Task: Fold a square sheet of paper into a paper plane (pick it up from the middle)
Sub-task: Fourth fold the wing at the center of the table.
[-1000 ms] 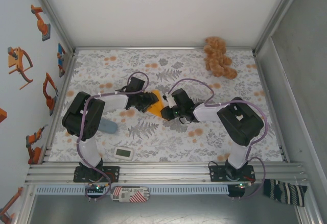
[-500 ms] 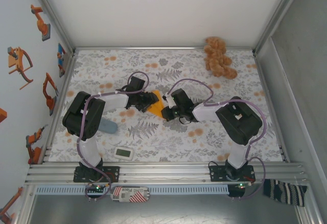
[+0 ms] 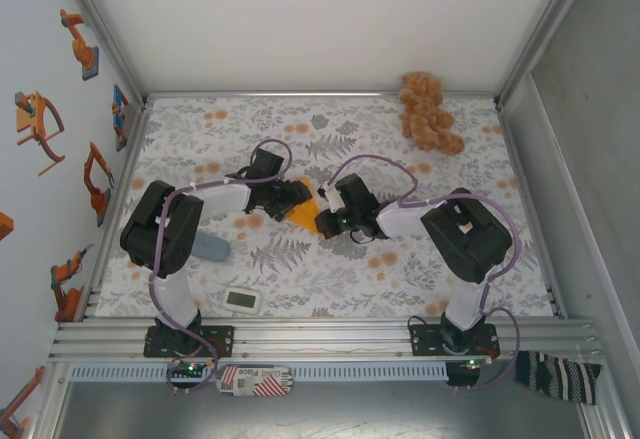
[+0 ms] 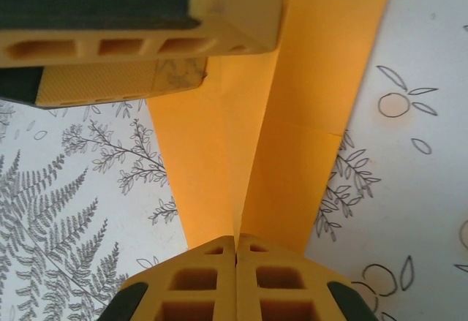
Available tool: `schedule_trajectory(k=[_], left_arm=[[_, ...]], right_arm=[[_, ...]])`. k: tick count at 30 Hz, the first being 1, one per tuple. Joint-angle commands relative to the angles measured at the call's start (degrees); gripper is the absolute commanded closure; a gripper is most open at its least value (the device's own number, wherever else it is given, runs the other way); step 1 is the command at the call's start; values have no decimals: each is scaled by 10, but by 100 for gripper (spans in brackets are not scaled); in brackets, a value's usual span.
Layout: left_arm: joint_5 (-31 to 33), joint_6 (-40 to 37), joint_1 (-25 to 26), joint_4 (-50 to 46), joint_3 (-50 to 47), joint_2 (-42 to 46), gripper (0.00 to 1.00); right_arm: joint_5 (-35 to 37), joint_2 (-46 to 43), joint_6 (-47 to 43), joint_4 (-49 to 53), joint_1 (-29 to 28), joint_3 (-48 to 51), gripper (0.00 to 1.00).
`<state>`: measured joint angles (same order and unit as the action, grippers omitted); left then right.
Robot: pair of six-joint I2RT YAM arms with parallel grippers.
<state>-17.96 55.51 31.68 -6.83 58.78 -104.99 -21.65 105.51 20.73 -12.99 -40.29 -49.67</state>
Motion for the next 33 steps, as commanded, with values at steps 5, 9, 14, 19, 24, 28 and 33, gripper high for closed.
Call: schedule_trajectory(k=[5,9,14,19,24,28,33], left_arm=[[56,-33,-9,-99,-5,82,36],[68,-30,-14,-47,-58,131,36],[38,-30,-9,30,-114,161,38],[12,-29,7,99,-147,161,41],[-1,-29,22,156,-155,137,43],[-20,-23,25,191,-146,106,47],[-33,-20,31,213,-140,73,55]], right_arm=[[-32,8,38,-19,7,11,100],[-56,9,54,-22,11,16,100],[-95,7,83,-51,24,37,100],[-128,3,114,-90,40,60,100],[-153,2,137,-120,53,76,100],[-160,4,142,-127,58,81,100],[-169,9,154,-143,67,86,100]])
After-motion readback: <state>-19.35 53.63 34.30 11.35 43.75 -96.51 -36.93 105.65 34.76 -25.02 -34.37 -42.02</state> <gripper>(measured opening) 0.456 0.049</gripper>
